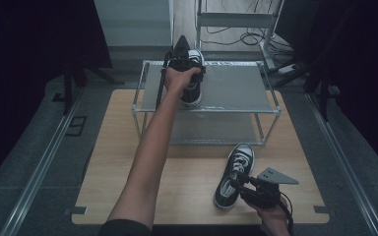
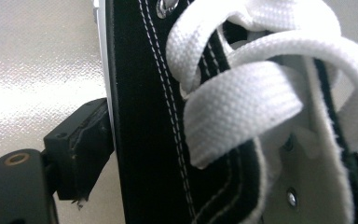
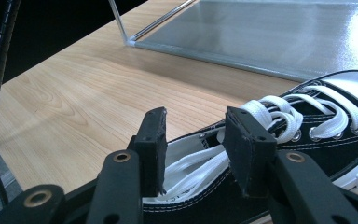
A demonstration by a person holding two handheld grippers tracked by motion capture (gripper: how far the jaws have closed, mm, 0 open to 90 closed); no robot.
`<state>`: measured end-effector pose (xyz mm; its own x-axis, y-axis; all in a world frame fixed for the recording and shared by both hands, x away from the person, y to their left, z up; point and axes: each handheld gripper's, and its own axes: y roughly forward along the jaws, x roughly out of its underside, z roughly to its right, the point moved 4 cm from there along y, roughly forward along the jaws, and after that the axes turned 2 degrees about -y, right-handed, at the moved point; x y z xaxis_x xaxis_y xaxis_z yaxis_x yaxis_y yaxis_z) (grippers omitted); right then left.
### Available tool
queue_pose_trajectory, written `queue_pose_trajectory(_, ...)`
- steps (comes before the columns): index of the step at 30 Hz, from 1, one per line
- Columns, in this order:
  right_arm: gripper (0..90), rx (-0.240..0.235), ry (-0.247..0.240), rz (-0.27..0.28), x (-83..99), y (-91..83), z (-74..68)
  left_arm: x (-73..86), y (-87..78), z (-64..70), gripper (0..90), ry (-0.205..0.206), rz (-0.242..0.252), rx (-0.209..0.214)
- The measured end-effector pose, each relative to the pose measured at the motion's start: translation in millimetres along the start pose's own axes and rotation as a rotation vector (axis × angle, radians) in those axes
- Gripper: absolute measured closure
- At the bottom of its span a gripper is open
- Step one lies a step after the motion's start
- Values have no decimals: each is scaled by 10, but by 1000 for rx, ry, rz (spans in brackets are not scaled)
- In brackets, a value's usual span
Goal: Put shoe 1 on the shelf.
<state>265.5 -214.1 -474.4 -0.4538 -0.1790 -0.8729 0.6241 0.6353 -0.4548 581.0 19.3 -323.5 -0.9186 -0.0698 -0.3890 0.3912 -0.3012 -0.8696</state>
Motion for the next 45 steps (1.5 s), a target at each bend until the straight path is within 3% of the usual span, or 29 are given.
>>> queue_pose_trajectory(30,577,-7,3,-10,11,20,-12,-20,97,-23,126,-37,-58,3)
queue_pose_trajectory(36,577,-12,2,-11,7,17,-26,-17,70,-13,113,-37,-38,22)
queue_pose_trajectory(42,582,-6,0,-1,-12,-8,-19,-27,-84,14,121,-23,51,61)
queue_pose_trajectory(43,585,-5,-2,0,-13,-10,-21,-20,-181,33,131,-5,78,91)
queue_pose_trajectory(45,589,-6,-3,1,-15,-12,-24,-10,-231,37,143,12,90,100)
